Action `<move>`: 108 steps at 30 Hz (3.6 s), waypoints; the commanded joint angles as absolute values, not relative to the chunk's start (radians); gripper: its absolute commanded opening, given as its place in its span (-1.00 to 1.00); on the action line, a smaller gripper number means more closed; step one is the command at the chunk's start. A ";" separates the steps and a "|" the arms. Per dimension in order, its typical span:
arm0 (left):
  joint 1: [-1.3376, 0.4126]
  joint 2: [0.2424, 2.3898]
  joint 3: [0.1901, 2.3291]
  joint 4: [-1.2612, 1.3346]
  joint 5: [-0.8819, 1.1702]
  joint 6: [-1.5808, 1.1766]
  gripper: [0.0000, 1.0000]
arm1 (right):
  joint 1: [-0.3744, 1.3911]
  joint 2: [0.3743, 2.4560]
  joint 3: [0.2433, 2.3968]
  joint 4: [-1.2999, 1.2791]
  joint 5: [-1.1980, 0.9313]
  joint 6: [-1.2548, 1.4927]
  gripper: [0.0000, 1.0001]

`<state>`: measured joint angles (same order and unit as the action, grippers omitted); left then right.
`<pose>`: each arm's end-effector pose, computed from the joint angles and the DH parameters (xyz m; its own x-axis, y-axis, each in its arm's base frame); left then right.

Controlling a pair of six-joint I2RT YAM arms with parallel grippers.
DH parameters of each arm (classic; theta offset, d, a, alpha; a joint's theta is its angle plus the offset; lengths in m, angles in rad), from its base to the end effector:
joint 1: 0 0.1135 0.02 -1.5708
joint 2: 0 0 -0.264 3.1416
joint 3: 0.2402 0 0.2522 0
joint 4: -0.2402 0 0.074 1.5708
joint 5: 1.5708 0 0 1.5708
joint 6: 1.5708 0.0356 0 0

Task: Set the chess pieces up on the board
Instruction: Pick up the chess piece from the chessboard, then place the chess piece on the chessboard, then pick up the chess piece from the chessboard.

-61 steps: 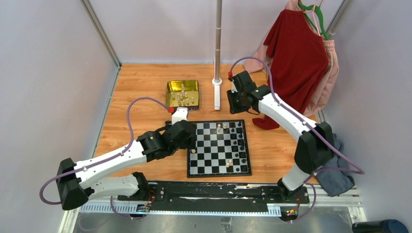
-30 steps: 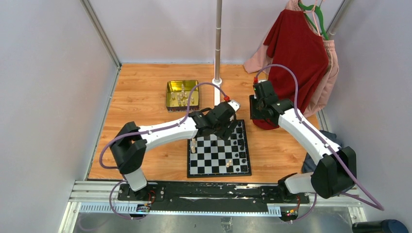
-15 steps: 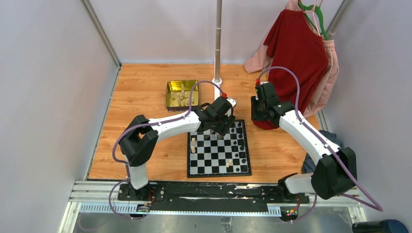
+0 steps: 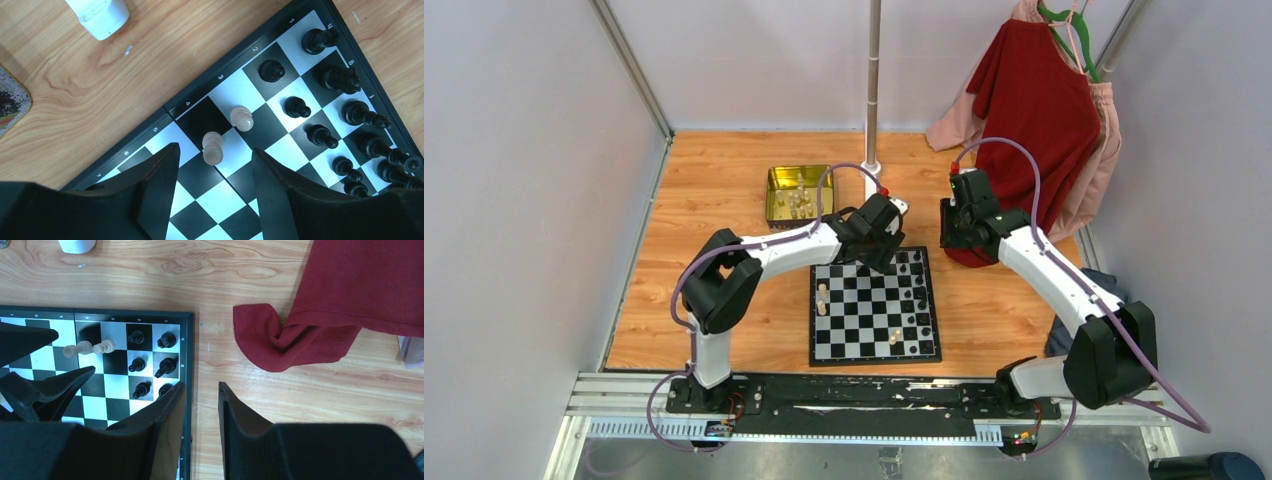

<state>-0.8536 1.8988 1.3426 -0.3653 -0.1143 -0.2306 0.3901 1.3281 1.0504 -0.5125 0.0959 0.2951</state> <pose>0.2731 -0.3070 0.1979 -0.6704 0.4233 -0.6094 0.5651 0.8235 -0.0498 0.2654 0.1054 0.2826 -0.7207 0.0167 -0.6931 -0.1114 0.9839 0.1396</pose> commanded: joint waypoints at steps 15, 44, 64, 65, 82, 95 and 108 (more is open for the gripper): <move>-0.821 1.940 1.376 -0.330 -0.065 -0.210 -0.18 | 0.372 1.353 1.035 -0.502 0.092 0.290 -0.31; -0.752 1.735 1.163 -0.345 -0.325 -0.388 -1.00 | 0.375 1.365 1.053 -0.507 0.076 0.298 -0.31; -0.663 1.694 1.068 -0.365 -0.379 -0.501 -1.00 | 0.375 1.362 1.057 -0.521 0.067 0.290 -0.32; -0.663 1.693 1.067 -0.366 -0.380 -0.502 -1.00 | 0.374 1.362 1.057 -0.521 0.067 0.290 -0.32; -0.663 1.672 1.052 -0.404 -0.368 -0.529 -0.86 | 0.374 1.355 1.047 -0.519 0.059 0.291 -0.32; -0.664 1.663 1.068 -0.406 -0.377 -0.507 0.09 | 0.374 1.348 1.037 -0.517 0.056 0.293 -0.32; -0.743 1.554 1.213 -0.420 -0.371 -0.262 0.22 | 0.374 1.341 1.033 -0.516 0.077 0.292 -0.31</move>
